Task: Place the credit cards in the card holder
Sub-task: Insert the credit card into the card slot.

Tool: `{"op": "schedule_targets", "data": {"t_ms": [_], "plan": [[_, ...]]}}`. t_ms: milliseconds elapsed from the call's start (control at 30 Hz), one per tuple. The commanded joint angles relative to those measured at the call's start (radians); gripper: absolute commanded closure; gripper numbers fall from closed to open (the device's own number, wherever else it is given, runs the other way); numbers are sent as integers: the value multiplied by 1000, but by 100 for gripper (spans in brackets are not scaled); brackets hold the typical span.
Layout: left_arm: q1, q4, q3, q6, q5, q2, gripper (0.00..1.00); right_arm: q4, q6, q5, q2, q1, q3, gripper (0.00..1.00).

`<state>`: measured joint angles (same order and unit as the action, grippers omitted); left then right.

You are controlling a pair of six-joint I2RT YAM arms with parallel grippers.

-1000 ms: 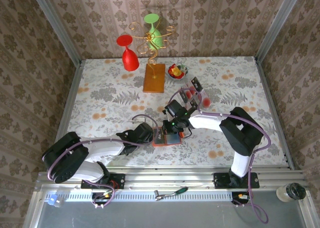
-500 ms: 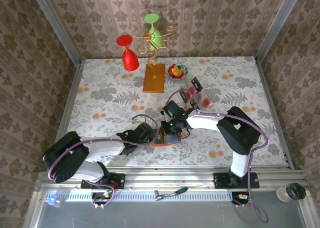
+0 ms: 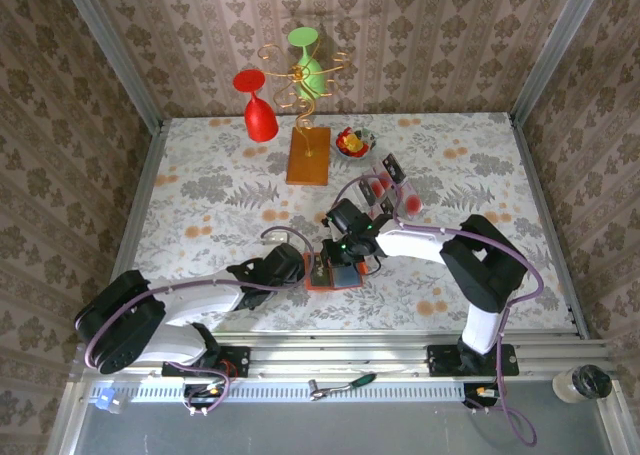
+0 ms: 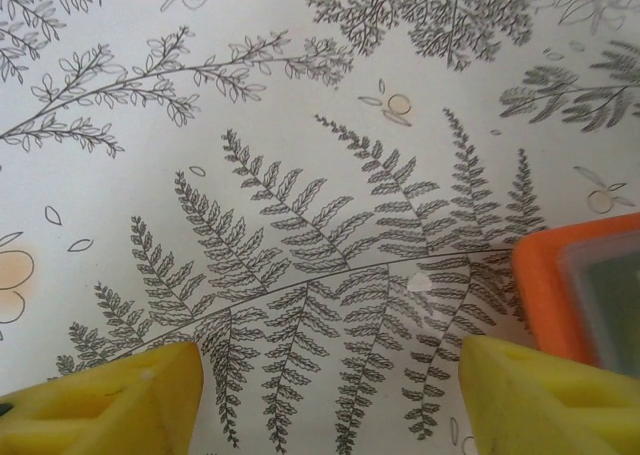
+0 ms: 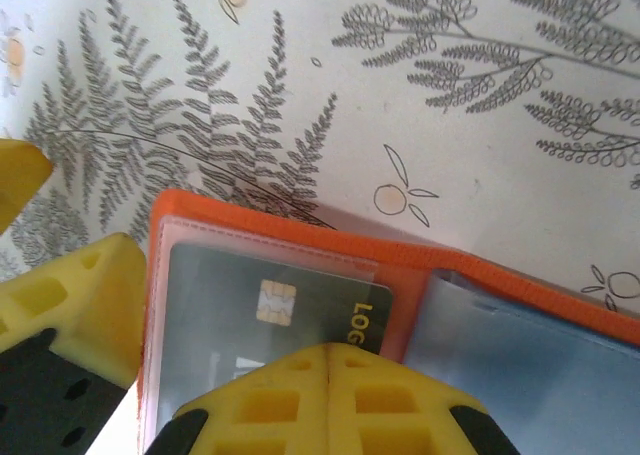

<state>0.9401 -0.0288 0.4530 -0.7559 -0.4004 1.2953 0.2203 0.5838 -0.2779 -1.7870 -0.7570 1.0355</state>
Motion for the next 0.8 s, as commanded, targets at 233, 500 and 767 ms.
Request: {"op": "schedule_targets", "data": {"t_ms": [233,500,767], "plan": [[-18,-61,43,39,15,-18,30,70,8,50,76,6,-12,100],[2,-85,107,45,27,-36,29,104,-13,80,110,35,-29,100],[69,-77,176,17,12,-22,29,114,-31,84,139,88,-58,100]]}}
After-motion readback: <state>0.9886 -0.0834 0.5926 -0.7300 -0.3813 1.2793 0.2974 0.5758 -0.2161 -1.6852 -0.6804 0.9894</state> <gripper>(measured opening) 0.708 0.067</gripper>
